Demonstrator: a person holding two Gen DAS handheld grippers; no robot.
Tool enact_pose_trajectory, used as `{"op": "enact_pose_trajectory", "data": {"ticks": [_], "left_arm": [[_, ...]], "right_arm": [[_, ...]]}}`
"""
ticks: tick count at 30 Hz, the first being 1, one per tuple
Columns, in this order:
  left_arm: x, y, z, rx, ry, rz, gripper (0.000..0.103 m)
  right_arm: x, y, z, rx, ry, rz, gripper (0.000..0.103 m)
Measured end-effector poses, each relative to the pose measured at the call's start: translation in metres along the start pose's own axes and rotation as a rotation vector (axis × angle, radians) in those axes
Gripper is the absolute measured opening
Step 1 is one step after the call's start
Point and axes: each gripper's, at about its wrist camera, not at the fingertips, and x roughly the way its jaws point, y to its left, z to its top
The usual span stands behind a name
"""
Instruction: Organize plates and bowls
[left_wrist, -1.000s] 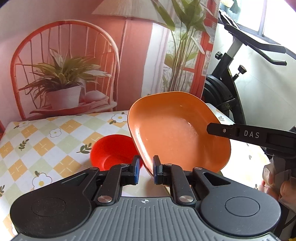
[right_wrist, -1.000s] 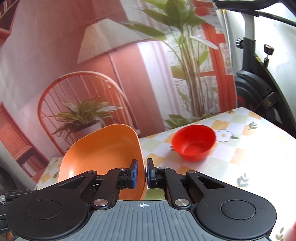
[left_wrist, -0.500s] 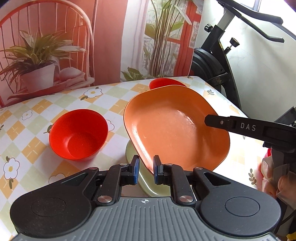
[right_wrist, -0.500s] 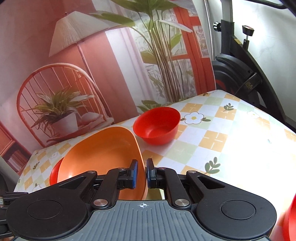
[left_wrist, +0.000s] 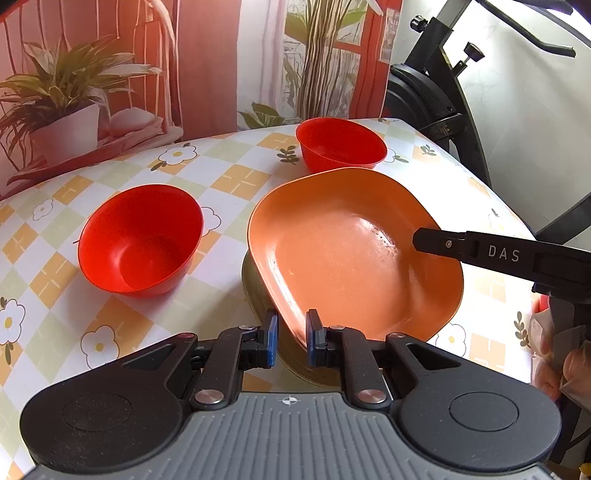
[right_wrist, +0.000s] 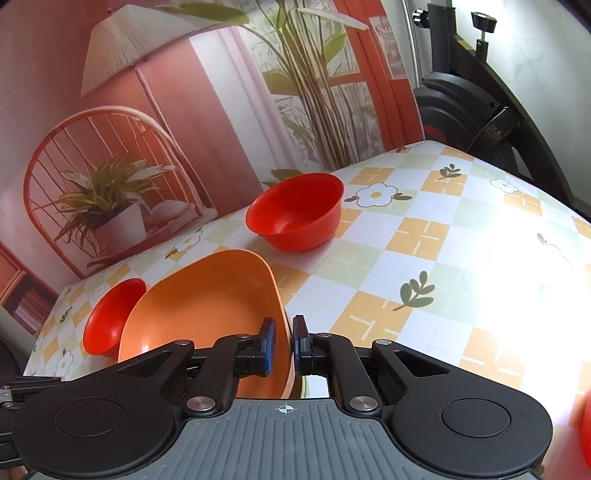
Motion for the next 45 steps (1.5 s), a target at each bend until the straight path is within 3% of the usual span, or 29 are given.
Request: {"op": "enact_pose_trajectory", "data": {"ticks": [21, 23, 45], "left_arm": [[0.0049, -0.0038, -0.0044, 0.031, 0.012, 0.030, 0.017], [0.0054, -0.0039, -0.0041, 0.038, 0.017, 0.028, 0.017], [0.0027, 0.0055, -0.0087, 0.015, 0.019, 0.024, 0.018]], "right_arm": [[0.0083, 0.0016, -0.0053, -0.031, 0.020, -0.001, 0.009], [0.0088, 0.0008, -0.0058, -0.033, 0.016, -0.019, 0.003], [0.0096, 0.0017, -0.0050, -0.049, 0.020, -0.028, 0.005]]}}
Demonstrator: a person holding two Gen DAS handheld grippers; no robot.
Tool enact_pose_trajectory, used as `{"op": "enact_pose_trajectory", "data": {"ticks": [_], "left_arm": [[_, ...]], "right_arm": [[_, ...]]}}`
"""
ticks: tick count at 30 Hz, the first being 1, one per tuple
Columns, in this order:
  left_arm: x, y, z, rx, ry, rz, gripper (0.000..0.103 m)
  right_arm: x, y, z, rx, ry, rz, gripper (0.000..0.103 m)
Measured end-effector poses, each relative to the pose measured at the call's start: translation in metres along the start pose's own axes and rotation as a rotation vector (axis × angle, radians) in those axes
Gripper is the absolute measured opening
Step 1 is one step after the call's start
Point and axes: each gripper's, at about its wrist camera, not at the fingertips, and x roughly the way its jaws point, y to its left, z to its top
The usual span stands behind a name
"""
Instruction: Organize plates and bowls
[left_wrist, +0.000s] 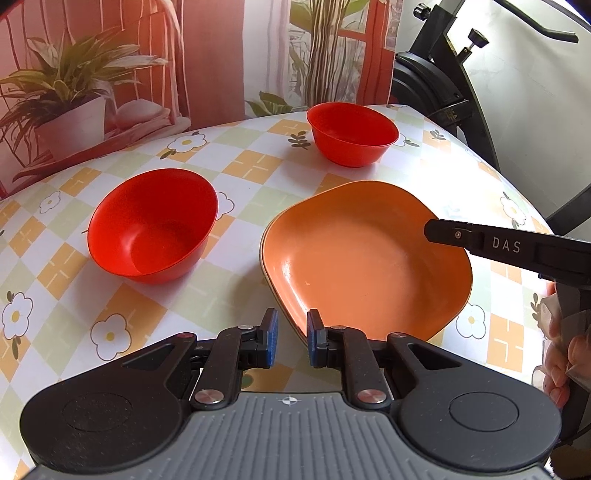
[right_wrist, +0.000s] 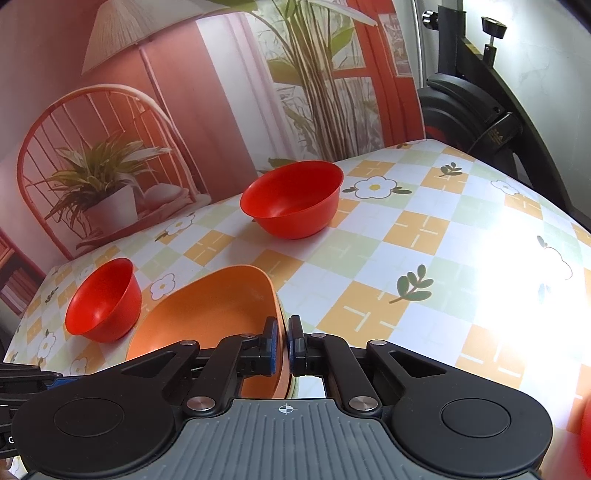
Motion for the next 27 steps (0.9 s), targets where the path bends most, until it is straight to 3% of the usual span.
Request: {"op": "enact_pose_trajectory", "data": {"ticks": [9, 27], "left_arm": [[-0.005, -0.003, -0.003, -0.032, -0.013, -0.026, 0.018], [-0.003, 0.004, -0.010, -0.087, -0.012, -0.061, 0.018]], "right_arm": [[-0.019, 0.004, -0.004, -0.031, -0.010, 0.015, 0.010], [-0.024, -0.001, -0.019, -0.035, -0.002, 0.001, 0.004]]}}
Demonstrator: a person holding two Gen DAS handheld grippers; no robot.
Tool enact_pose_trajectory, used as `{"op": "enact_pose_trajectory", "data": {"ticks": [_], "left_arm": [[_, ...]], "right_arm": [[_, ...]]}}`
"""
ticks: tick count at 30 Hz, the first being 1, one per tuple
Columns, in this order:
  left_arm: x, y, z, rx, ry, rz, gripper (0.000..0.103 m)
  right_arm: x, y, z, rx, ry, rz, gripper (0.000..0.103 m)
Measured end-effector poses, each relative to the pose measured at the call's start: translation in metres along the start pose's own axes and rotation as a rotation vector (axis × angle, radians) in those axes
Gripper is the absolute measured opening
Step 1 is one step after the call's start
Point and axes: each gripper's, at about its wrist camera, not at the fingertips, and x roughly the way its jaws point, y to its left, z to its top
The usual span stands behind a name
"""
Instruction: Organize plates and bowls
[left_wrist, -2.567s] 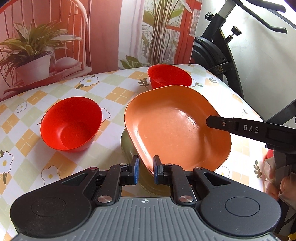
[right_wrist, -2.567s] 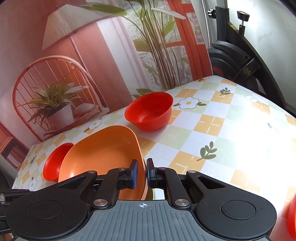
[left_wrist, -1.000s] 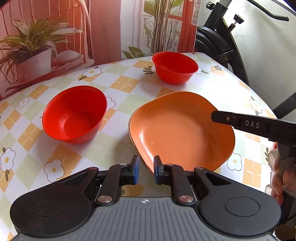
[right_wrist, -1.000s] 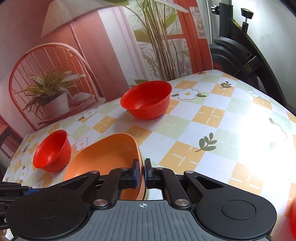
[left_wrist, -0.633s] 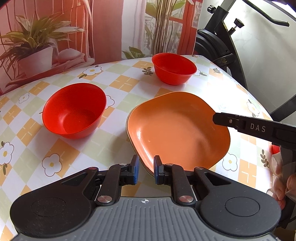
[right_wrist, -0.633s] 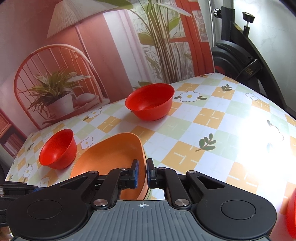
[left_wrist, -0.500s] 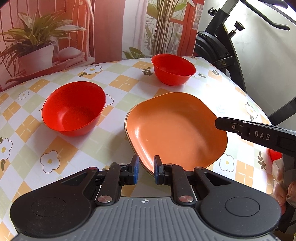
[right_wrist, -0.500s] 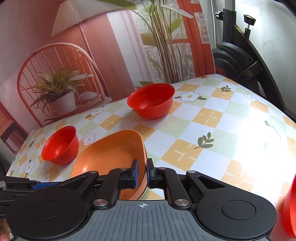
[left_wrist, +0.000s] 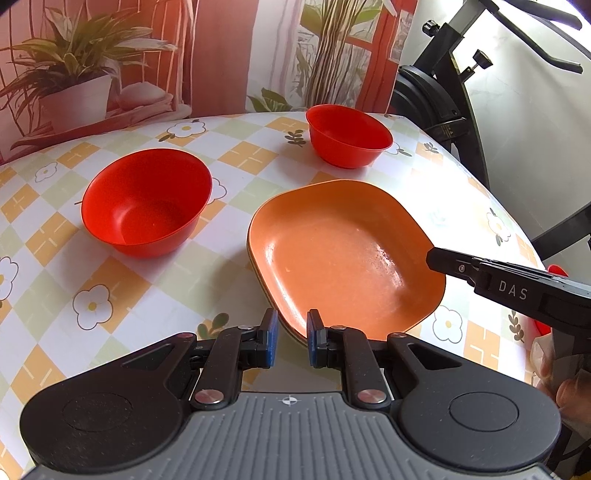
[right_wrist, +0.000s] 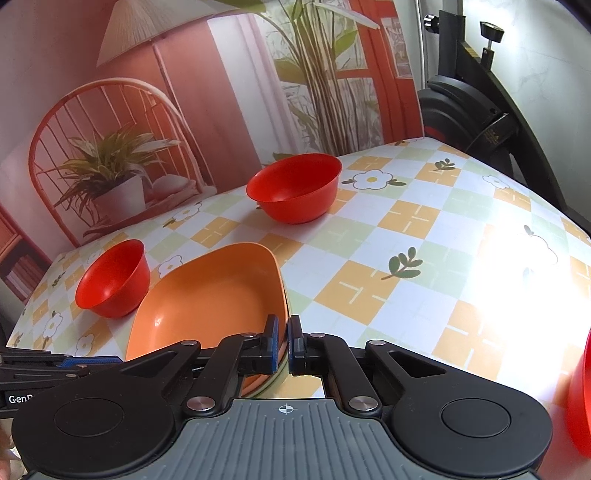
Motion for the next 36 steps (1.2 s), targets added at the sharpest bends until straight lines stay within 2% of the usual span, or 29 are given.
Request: {"op": "enact_pose_trajectory", "data": {"ticks": [12, 17, 27, 36], "left_arm": [[-0.001, -0.001, 0.000, 0.007, 0.000, 0.008, 0.018], [-0.012, 0.002, 0.009, 0.020, -0.038, 0.006, 0.018], [-0.032, -0.003, 0.053, 0.046, -0.129, -0.033, 0.018], [-0.001, -0.028, 0.103, 0.074, -0.188, -0.079, 0.019]], "right_arm": [[0.001, 0.001, -0.001, 0.003, 0.001, -0.003, 0.004], [-0.001, -0.003, 0.004, 0.053, -0.004, 0.015, 0.008], [-0.016, -0.023, 0.046, 0.081, -0.118, 0.003, 0.008], [0.015, -0.049, 0.088, 0.064, -0.171, 0.013, 0.011]]}}
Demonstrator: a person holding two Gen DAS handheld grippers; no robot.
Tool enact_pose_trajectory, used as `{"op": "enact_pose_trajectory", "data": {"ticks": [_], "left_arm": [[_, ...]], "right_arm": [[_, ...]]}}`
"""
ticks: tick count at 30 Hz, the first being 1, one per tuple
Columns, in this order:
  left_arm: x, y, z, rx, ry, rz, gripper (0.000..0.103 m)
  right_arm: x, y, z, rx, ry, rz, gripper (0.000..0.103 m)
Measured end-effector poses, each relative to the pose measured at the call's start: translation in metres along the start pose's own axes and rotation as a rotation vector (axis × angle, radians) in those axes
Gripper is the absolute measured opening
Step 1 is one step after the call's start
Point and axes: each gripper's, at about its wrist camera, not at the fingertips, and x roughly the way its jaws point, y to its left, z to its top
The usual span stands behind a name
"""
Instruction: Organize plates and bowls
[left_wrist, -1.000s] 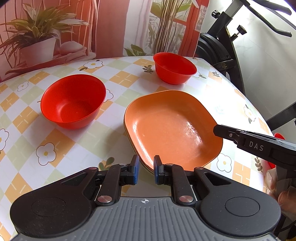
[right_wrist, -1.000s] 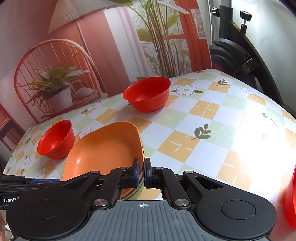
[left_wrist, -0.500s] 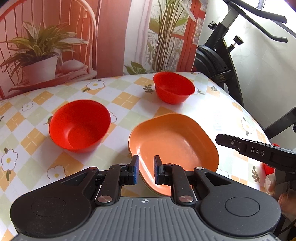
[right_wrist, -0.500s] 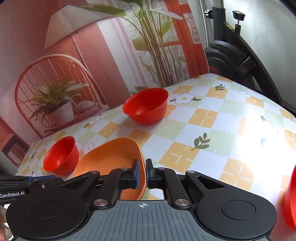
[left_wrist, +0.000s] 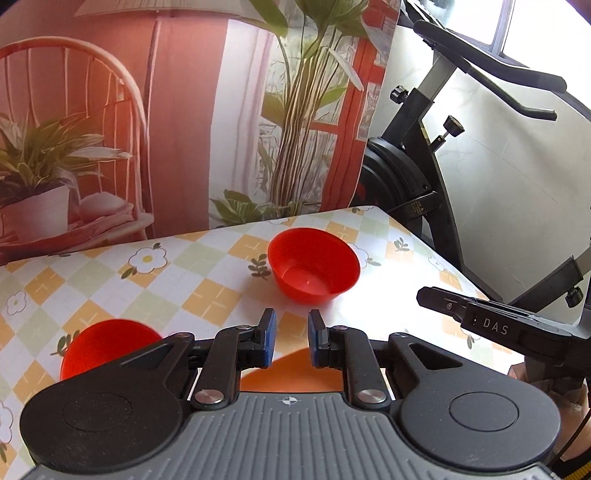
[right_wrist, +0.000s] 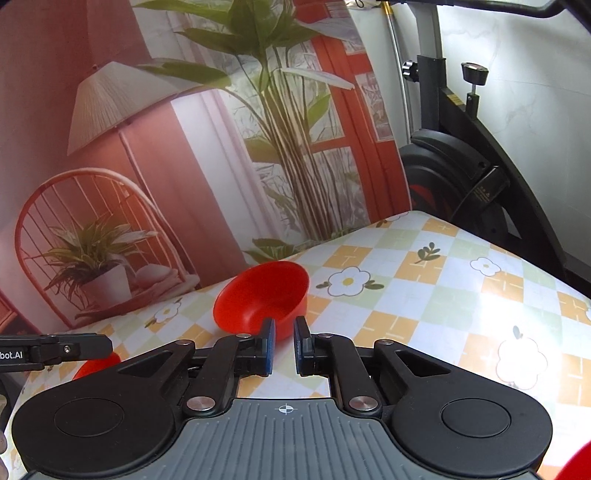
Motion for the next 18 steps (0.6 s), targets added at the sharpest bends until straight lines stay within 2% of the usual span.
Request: {"op": "enact_pose_trajectory", "data": {"ticks": [7, 9, 11, 12, 18], "left_arm": [[0.060, 0.005, 0.024, -0.023, 0.015, -0.011, 0.020], [0.077, 0.009, 0.029, -0.039, 0.029, -0.012, 0.022], [0.092, 0.012, 0.032, -0.051, 0.037, -0.009, 0.032], [0.097, 0.013, 0.033, -0.057, 0.038, -0.008, 0.034], [0.127, 0.021, 0.040, -0.092, 0.067, -0.003, 0.035]], "right_arm": [[0.051, -0.015, 0.009, 0.032, 0.031, -0.003, 0.016], [0.065, -0.018, 0.008, 0.048, 0.045, 0.001, 0.017], [0.075, -0.019, 0.008, 0.058, 0.051, 0.002, 0.018], [0.081, -0.020, 0.008, 0.066, 0.054, 0.005, 0.018], [0.103, -0.023, 0.008, 0.106, 0.064, 0.005, 0.020]]}}
